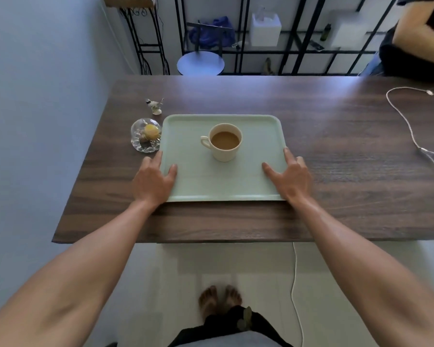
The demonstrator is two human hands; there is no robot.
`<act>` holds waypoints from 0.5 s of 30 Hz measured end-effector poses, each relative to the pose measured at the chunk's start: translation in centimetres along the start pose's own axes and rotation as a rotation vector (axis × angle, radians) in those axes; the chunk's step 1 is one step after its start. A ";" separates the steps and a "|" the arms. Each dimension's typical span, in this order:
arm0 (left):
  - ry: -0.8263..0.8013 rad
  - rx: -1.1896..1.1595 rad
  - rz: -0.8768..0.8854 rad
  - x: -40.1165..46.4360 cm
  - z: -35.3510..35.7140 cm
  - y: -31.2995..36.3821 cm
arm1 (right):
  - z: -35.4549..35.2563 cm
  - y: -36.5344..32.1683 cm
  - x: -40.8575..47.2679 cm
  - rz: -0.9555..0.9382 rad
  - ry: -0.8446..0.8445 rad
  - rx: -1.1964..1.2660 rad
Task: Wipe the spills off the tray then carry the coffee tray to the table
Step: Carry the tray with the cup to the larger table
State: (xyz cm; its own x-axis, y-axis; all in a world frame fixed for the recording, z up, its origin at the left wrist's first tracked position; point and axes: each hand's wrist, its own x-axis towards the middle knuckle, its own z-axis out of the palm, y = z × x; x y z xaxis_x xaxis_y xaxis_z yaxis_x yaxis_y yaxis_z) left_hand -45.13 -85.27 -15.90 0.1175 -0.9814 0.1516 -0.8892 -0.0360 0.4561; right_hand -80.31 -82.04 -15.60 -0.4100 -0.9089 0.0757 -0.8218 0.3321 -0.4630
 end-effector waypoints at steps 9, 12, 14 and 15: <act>0.023 0.039 0.013 2.8 1.9 -0.6 | 1.7 -0.3 3.0 -0.010 0.009 -0.068; 0.034 0.026 0.014 3.3 2.1 -0.7 | 2.1 -0.4 3.4 -0.025 0.034 -0.066; 0.039 0.026 0.015 3.4 2.3 -0.7 | 2.3 -0.4 3.6 -0.027 0.040 -0.071; 0.040 0.028 0.015 3.5 2.3 -0.7 | 2.3 -0.4 3.7 -0.025 0.042 -0.076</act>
State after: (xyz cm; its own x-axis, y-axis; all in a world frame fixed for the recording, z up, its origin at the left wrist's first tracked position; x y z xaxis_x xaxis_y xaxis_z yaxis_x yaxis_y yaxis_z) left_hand -45.14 -89.12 -17.70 0.1213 -0.9736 0.1934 -0.9031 -0.0274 0.4286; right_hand -80.60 -86.09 -17.18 -0.4042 -0.9063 0.1237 -0.8588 0.3295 -0.3922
